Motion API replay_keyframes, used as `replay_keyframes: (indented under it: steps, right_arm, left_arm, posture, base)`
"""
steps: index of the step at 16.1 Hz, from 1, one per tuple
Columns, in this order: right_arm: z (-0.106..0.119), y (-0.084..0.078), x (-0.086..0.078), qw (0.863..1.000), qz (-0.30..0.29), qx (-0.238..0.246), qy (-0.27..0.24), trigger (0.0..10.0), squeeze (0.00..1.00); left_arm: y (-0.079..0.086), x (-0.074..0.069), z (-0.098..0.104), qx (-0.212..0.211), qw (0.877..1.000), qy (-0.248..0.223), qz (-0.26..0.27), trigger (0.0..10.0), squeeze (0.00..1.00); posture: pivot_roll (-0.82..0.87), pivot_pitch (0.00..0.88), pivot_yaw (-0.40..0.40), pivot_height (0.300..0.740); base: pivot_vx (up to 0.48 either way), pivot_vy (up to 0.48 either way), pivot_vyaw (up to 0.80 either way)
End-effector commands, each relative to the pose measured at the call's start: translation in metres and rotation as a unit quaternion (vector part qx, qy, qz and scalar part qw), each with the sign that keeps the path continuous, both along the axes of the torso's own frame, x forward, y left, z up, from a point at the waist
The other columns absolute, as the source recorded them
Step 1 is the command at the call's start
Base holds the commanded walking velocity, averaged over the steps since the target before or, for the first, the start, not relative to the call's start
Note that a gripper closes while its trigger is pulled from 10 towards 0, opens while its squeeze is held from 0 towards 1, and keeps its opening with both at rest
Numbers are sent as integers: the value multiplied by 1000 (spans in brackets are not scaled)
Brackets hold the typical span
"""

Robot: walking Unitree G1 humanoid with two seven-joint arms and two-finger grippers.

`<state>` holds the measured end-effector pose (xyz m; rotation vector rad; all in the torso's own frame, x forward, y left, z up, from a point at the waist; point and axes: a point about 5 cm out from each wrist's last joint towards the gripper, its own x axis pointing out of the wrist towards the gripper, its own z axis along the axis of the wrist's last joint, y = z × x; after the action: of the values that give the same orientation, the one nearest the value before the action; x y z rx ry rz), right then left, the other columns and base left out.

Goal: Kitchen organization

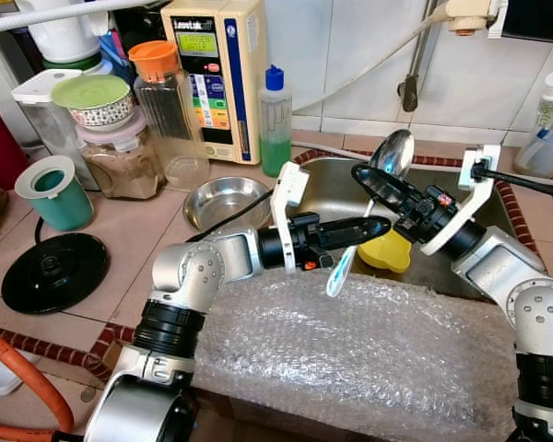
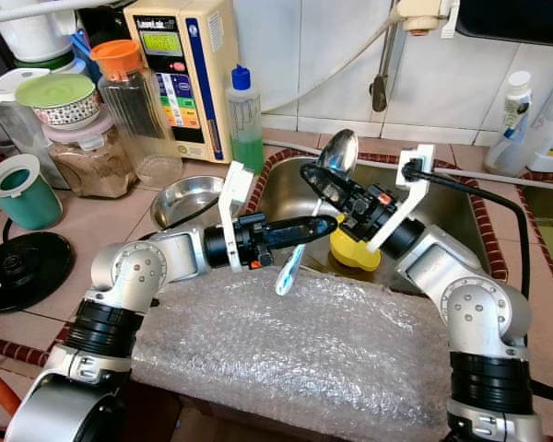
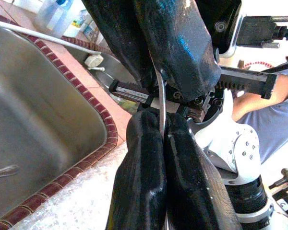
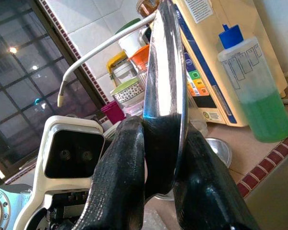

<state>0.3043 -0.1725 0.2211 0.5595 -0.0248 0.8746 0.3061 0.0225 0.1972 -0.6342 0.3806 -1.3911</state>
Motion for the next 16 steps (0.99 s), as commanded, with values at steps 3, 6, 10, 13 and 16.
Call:
replay_keyframes:
  steps: [3, 6, 10, 13, 16]
  right_arm:
    - [7, -66, 10, 983, -182, -32, 7, 0, 0]
    - [7, -66, 10, 983, -182, -32, 7, 0, 0]
    - [14, -57, 17, 970, -230, -73, -22, 0, 0]
    - [15, -57, 19, 974, -217, -63, -16, 0, 0]
    - [18, -61, 24, 965, -243, -93, -29, 0, 0]
  left_arm:
    - [4, -12, 0, -27, 997, 12, -69, 10000, 0]
    - [4, -12, 0, -27, 997, 12, -69, 10000, 0]
    - [-3, -17, -11, -5, 996, -2, -86, 10000, 1000]
    - [-6, -17, -14, 12, 996, -18, -85, 10000, 1000]
    - [-6, -19, -21, 26, 996, -19, -83, 10000, 1000]
  posture:
    - [-35, 0, 54, 740]
    - [-35, 0, 54, 740]
    - [-38, 0, 39, 740]
    - [-40, 0, 26, 740]
    - [-43, 0, 23, 740]
  base:
    - [0, 0, 0]
    - [0, 0, 0]
    - [0, 0, 0]
    - [0, 0, 0]
    - [0, 0, 0]
